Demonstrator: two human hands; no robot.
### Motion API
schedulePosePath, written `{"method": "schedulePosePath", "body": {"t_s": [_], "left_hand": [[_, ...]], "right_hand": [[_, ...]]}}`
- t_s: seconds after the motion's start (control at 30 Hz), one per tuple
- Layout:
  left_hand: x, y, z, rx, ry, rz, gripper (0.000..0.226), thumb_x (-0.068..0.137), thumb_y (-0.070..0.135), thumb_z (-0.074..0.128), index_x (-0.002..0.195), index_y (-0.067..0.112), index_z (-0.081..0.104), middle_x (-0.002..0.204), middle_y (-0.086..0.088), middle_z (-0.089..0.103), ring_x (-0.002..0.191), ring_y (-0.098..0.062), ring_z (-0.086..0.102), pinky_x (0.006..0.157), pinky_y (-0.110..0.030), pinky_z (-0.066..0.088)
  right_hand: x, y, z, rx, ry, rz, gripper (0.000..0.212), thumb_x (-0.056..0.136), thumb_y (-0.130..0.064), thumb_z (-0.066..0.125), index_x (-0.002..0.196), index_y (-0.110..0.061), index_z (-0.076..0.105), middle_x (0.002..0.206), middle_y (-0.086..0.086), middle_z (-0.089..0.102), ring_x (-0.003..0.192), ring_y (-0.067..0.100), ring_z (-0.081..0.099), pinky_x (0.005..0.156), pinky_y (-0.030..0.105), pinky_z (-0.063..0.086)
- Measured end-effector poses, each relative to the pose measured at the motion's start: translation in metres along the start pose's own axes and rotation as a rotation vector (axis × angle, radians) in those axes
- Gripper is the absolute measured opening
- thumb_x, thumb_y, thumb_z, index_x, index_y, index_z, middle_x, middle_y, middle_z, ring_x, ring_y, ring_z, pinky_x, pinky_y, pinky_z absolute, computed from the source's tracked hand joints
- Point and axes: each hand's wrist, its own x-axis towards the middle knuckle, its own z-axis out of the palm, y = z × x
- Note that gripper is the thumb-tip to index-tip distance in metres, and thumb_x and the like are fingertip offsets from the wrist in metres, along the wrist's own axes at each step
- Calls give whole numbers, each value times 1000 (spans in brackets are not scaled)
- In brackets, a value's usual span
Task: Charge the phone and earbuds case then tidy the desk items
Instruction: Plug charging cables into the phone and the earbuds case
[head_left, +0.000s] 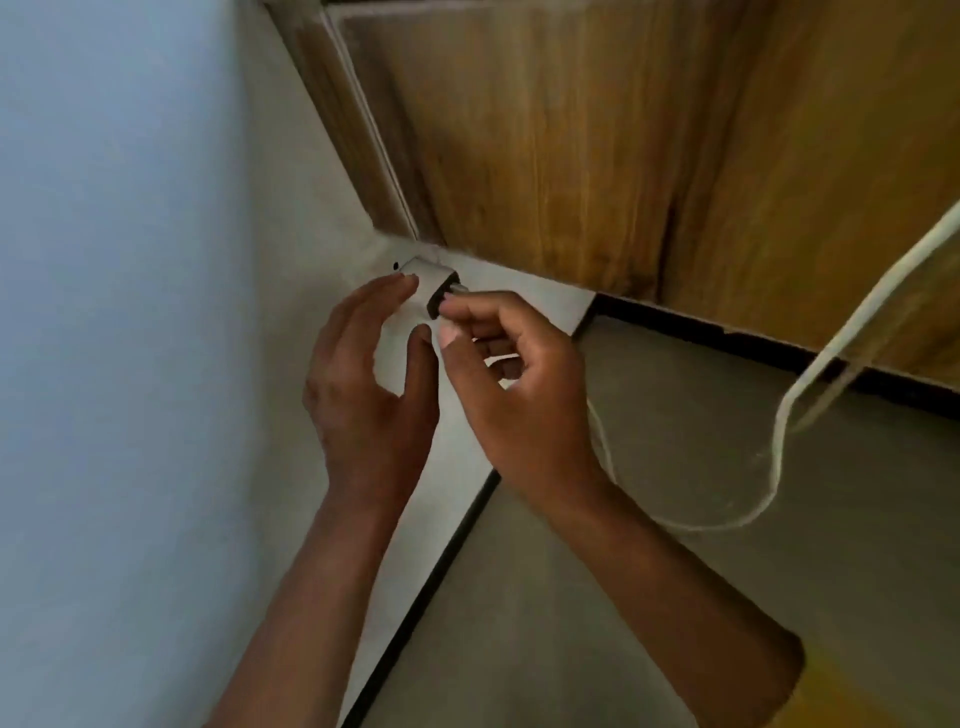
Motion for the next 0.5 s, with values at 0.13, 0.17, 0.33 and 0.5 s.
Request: {"method": "schedulePosePath", "body": {"t_s": [0.13, 0.17, 0.33, 0.5], "left_hand": [[-13, -28, 29, 70, 55, 87, 35, 96, 0, 69, 129, 7, 72, 133, -7, 71, 127, -22, 64, 109, -35, 51], [-13, -34, 34, 94, 73, 123, 33, 96, 2, 69, 128, 7, 73, 132, -8, 71, 128, -23, 63, 110, -33, 49], [10, -56, 40, 234, 191, 384, 26, 96, 15, 76, 118, 3, 77, 126, -14, 73, 127, -36, 63, 116, -39, 42], [34, -69, 31, 308, 145, 528, 26, 98, 27, 78, 113, 6, 79, 123, -11, 74, 128, -35, 63, 117, -33, 38]], "right_hand": [[-25, 69, 11, 60, -44, 29, 14, 100, -14, 68, 109, -22, 73, 100, -15, 74, 97, 8, 70, 73, 16, 55], [-26, 87, 14, 51, -36, 55, 14, 100, -16, 68, 110, -24, 73, 100, -17, 73, 98, 6, 70, 73, 15, 54], [-1, 145, 28, 0, 27, 2, 25, 101, -29, 66, 126, -33, 68, 116, -24, 69, 110, 4, 66, 79, 18, 55], [35, 160, 47, -42, 59, -143, 53, 100, -39, 60, 152, -28, 50, 150, -12, 54, 138, 6, 49, 110, 35, 50]]}}
